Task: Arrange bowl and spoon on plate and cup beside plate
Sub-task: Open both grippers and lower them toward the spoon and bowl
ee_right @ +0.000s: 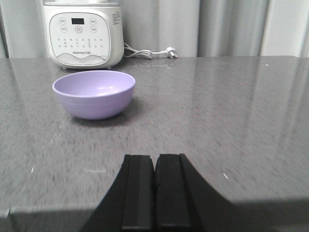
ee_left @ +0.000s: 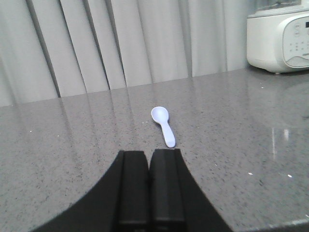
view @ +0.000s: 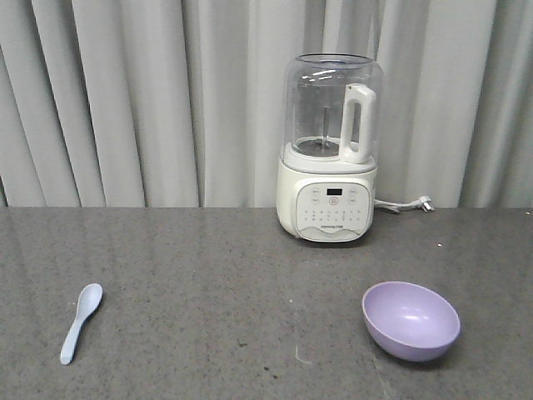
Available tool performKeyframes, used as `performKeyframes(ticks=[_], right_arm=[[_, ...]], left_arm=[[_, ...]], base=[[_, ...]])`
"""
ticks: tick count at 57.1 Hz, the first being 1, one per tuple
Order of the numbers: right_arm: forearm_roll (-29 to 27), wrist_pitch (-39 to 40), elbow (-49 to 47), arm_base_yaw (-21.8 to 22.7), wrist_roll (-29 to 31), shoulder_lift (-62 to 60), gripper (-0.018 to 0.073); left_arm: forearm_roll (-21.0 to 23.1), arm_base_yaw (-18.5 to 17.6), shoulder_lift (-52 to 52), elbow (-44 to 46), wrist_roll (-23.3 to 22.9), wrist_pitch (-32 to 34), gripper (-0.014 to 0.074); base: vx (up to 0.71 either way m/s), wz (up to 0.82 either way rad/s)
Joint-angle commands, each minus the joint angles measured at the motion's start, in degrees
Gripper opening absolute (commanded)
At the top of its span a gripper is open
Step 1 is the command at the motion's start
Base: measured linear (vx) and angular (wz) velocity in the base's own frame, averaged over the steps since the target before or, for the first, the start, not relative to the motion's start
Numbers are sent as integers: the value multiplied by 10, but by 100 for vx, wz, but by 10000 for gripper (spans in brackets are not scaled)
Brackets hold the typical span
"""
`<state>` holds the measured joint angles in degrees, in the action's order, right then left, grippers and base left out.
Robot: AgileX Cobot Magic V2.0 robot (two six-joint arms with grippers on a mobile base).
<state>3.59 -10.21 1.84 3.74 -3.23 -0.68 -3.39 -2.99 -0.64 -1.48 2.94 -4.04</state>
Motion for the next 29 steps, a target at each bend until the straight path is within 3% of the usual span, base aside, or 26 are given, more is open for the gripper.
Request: performKeyframes(ticks=[1,29], right_arm=[[6,45,2,0,0,-2,-8],[6,45,2,0,0,-2,-8]], left_arm=[[4,1,-9,14,-2,44,-6],[4,1,-9,14,-2,44,-6]], base=[[35,15],[21,5]])
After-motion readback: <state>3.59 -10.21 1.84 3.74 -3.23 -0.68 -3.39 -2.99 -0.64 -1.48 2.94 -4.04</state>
